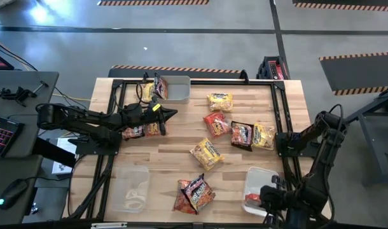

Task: Sort Maruchan noodles
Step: Put the top middle orange noodle pack into the white bin

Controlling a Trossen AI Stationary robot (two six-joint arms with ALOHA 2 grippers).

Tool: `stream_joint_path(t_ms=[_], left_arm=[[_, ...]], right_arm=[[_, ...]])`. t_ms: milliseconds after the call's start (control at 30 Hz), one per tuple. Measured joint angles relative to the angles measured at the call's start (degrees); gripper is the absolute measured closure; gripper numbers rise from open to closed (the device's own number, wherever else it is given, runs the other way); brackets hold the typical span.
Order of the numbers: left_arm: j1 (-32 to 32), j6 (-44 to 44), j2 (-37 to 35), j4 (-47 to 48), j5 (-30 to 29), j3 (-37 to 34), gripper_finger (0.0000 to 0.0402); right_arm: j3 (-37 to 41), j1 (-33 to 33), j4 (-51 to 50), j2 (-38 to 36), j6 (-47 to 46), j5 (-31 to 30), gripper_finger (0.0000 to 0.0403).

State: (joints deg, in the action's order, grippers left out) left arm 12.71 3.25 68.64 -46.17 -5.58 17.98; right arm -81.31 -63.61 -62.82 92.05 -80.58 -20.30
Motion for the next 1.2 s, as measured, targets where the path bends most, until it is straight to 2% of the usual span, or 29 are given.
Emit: stream_joint_path(t_ms=[367, 600, 1200], left_arm=[[0.0, 0.0, 0.0, 0.0, 0.1, 0.0, 0.0401], [0.0, 0.0, 0.0, 0.0, 0.4, 0.0, 0.0401], [0.0, 0.1, 0.0, 0.0, 0.4, 0.0, 0.0401]], right_arm=[[2.5, -1.0, -0.5, 0.0, -3.8, -3.4, 0.032], [4.6, -3.2, 0.6, 0.0, -6.4, -2.0, 0.032], [4.6, -4.2, 1.4, 1.3, -4.0, -2.9, 0.032]])
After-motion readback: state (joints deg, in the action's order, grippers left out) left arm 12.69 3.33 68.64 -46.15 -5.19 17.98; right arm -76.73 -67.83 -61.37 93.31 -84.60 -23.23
